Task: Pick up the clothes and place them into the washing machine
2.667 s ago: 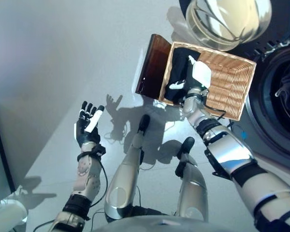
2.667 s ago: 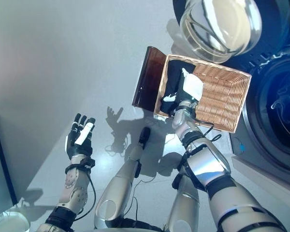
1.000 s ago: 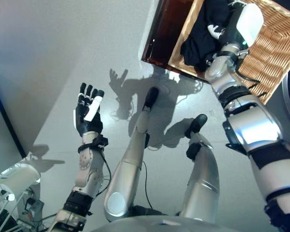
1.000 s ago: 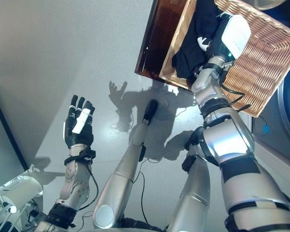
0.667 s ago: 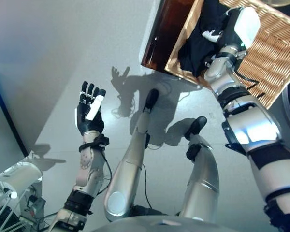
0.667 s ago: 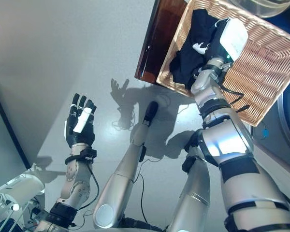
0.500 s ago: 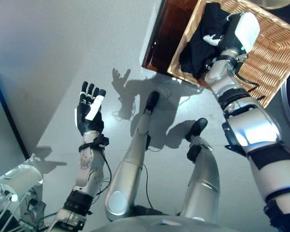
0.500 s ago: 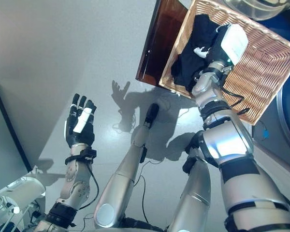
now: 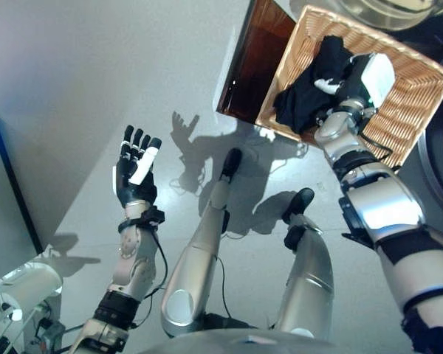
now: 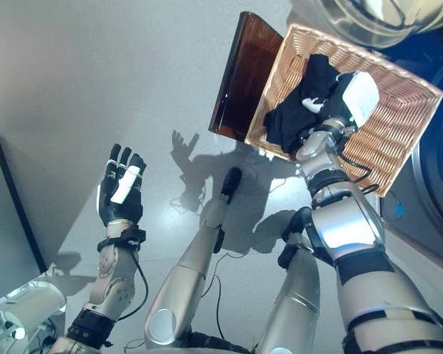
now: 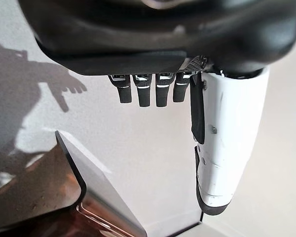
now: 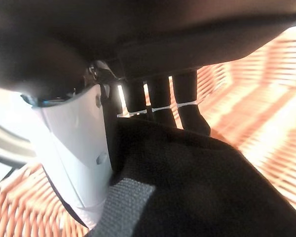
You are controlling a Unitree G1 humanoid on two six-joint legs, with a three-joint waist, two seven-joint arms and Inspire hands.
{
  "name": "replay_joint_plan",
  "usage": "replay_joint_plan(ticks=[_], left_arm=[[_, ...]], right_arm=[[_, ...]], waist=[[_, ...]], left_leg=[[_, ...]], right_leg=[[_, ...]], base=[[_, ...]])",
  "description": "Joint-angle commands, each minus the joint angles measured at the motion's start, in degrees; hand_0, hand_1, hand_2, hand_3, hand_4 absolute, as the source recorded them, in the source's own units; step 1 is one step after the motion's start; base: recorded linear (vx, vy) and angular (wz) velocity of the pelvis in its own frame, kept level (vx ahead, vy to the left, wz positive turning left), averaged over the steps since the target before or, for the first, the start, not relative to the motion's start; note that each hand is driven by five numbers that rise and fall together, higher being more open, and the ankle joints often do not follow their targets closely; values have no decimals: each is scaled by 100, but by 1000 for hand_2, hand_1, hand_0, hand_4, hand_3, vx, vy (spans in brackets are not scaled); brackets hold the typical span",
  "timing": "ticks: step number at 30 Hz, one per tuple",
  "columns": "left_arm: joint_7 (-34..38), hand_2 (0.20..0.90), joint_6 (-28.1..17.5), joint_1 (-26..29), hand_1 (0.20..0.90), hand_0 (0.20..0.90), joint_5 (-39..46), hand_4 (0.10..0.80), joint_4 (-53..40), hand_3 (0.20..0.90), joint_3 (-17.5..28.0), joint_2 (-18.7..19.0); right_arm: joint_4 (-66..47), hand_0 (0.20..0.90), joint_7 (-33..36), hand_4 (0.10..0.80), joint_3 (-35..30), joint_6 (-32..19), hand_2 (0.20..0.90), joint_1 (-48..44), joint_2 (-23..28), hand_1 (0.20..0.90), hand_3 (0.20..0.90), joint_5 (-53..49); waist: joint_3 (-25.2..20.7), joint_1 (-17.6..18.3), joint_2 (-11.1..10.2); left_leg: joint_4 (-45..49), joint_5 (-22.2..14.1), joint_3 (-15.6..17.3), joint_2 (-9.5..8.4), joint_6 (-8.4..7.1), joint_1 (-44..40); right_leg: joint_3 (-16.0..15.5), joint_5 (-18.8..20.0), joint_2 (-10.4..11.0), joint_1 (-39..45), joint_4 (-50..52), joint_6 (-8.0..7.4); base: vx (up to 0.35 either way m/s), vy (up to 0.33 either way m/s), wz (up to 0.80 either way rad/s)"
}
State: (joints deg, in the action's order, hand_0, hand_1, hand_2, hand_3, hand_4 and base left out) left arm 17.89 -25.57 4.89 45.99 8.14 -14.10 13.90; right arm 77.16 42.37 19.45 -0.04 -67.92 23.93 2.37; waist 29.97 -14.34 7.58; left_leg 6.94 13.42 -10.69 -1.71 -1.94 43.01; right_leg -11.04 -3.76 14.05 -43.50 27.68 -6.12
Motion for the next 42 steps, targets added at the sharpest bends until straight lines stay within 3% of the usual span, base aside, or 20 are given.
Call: replay_joint_plan(ticks=[1,12,23,42], left_arm=[[29,900,-508,-141,900,900,19,800,-233,900,150,93],[18,900,-394,-211,900,900,54,800,264,900,308,-68],[-104,900,-294,-328,900,900,117,800,566,900,375,-157],[-339,900,-58,-634,900,900,474,800,791,900,308,-360]], right_arm=[[-627,200,295,300,72,-411,200,-85,256,200,200,-143],[-2377,200,451,300,-518,-748,200,1233,195,200,200,-84],[-3402,200,334,300,-1099,-1129,200,2035,174,200,200,-473],[-5100,200,-393,300,-2220,-2546,200,3006,-381,200,200,-3258]], waist=[[-18,86,224],[-18,457,0],[-88,628,-4],[-460,947,287]], left_leg=[[-148,-249,395,-270,-46,-124],[-161,-458,623,-138,-27,-1065],[-181,-587,730,-102,3,-1716],[-326,-677,1031,-95,18,-2075]], right_leg=[[66,139,-33,338,-508,-16],[165,238,-99,1319,-925,-62],[254,271,-123,1979,-1160,-90],[504,323,-144,2138,-1389,-119]], base=[[36,-15,-8],[40,-9,-12],[43,-16,-9],[5,-3,-8]])
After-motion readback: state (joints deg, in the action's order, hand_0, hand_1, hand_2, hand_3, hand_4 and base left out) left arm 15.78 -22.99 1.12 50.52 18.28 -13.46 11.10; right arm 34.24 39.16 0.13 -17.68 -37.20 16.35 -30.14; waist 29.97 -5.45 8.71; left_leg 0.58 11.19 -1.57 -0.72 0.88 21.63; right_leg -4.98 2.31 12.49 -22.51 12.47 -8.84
